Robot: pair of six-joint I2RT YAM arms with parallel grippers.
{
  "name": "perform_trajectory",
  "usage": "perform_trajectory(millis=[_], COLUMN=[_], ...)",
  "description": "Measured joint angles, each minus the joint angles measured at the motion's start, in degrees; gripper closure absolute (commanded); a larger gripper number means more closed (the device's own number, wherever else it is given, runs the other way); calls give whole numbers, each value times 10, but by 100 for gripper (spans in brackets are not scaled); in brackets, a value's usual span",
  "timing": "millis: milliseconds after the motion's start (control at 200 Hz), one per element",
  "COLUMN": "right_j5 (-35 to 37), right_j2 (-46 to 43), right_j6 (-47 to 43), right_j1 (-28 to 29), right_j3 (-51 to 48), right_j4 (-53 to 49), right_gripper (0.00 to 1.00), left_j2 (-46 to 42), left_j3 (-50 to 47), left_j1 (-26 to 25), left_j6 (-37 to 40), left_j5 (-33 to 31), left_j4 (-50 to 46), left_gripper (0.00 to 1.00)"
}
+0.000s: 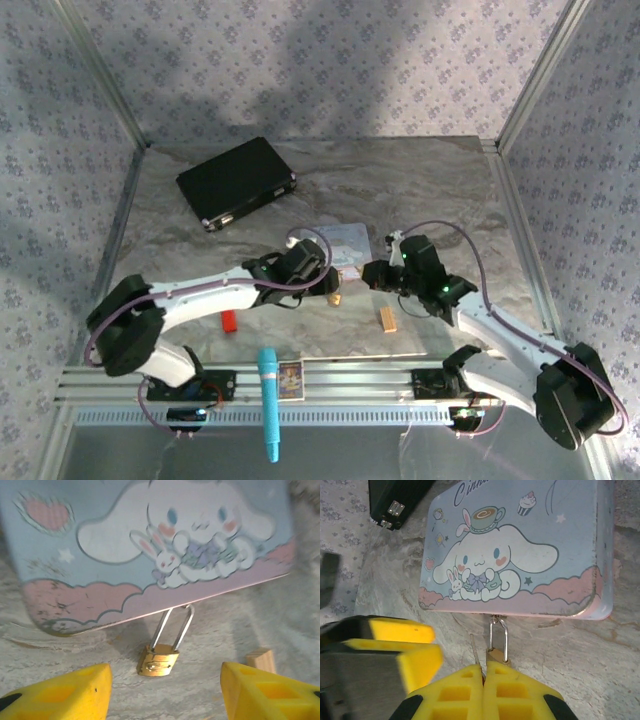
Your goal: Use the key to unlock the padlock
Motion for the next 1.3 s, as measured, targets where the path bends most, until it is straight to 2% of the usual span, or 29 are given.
perform_trajectory(millis=[190,330,615,790,1019,1299], right_j5=[9,21,36,37,36,16], right_j2=[-24,-49,-88,-88,-87,-35], right_j6=[0,1,16,22,29,55], right_j1=[0,-2,-16,-18,-18,-24], right_j3=[-15,-32,-73,-79,-81,-103], right_j4=[-3,-13,-15,-15,-7,48], right_gripper=[100,100,100,100,100,100], left_j2=[65,100,129,152,154,157], left_j3=[31,40,39,39,39,28], left_j1=[0,-1,-6,-14,-14,-15], left_j6=[20,24,24,21,5,-23], left_j5=[16,30,41,39,29,26], left_j4=[0,17,48,62,63,92], left_gripper=[38,41,44,53,72,83])
